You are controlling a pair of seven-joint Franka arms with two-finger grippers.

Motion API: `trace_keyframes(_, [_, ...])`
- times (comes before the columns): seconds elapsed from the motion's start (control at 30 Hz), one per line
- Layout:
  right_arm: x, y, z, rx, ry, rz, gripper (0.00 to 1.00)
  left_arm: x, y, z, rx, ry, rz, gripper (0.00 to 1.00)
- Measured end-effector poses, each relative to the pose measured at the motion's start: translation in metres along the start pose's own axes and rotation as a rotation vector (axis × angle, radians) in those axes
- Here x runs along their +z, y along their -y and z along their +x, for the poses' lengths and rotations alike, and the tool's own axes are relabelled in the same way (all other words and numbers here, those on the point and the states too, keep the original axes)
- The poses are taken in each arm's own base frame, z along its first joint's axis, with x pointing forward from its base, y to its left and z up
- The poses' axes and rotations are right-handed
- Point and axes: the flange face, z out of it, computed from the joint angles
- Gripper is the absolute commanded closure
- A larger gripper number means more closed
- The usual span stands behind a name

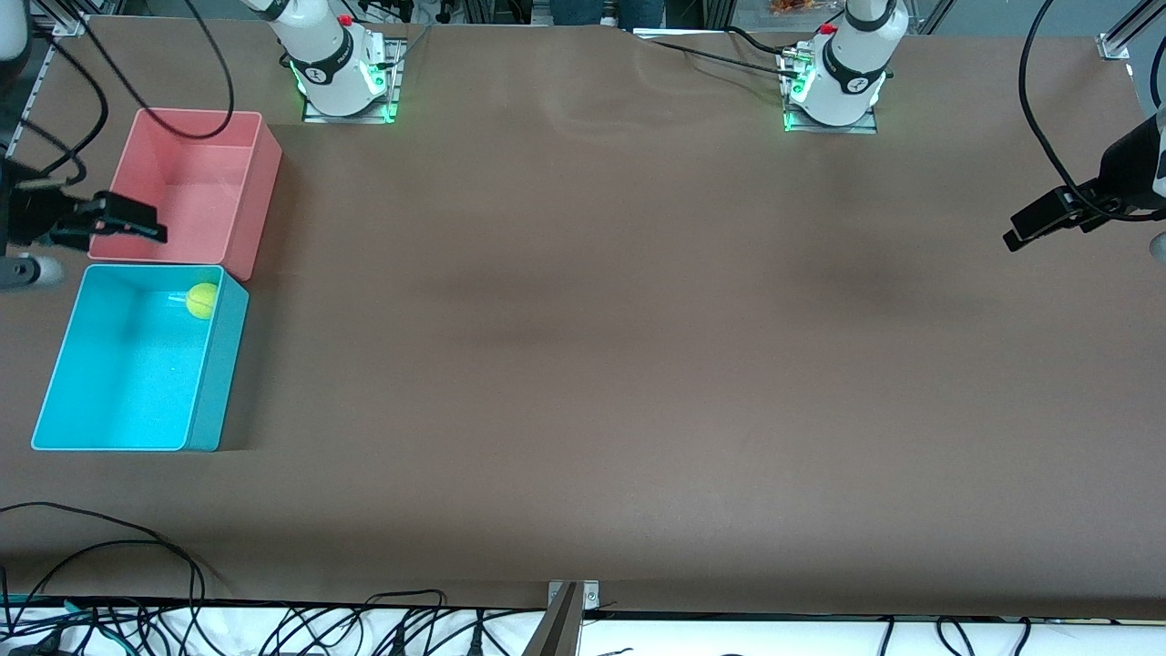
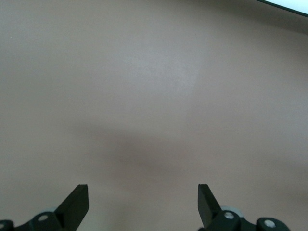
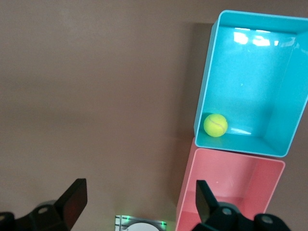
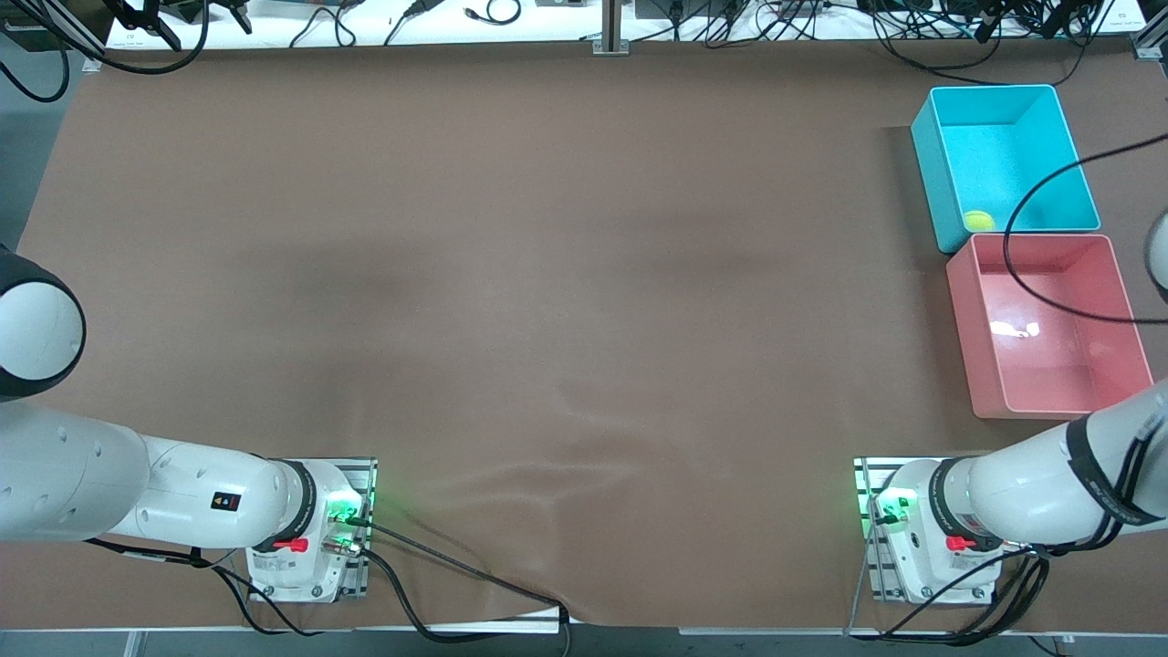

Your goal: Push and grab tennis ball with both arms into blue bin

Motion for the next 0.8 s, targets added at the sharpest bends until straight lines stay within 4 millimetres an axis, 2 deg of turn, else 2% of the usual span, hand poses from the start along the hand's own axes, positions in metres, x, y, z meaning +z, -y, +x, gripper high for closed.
trace_keyframes(0.4, [-0.008,-0.009,-0.051,0.033,-0.082,-0.024,0.0,0.0,0.0,0.0,0.0,0.0,0.0,0.0])
trace_keyframes(0.7, [-0.008,0.012,-0.055,0.009,-0.08,-0.037,0.0,0.0,0.0,0.0,0.0,0.0,0.0,0.0])
trace_keyframes(0.8, [-0.008,0.009,-0.056,0.021,-0.081,-0.036,0.0,0.0,0.0,0.0,0.0,0.0,0.0,0.0])
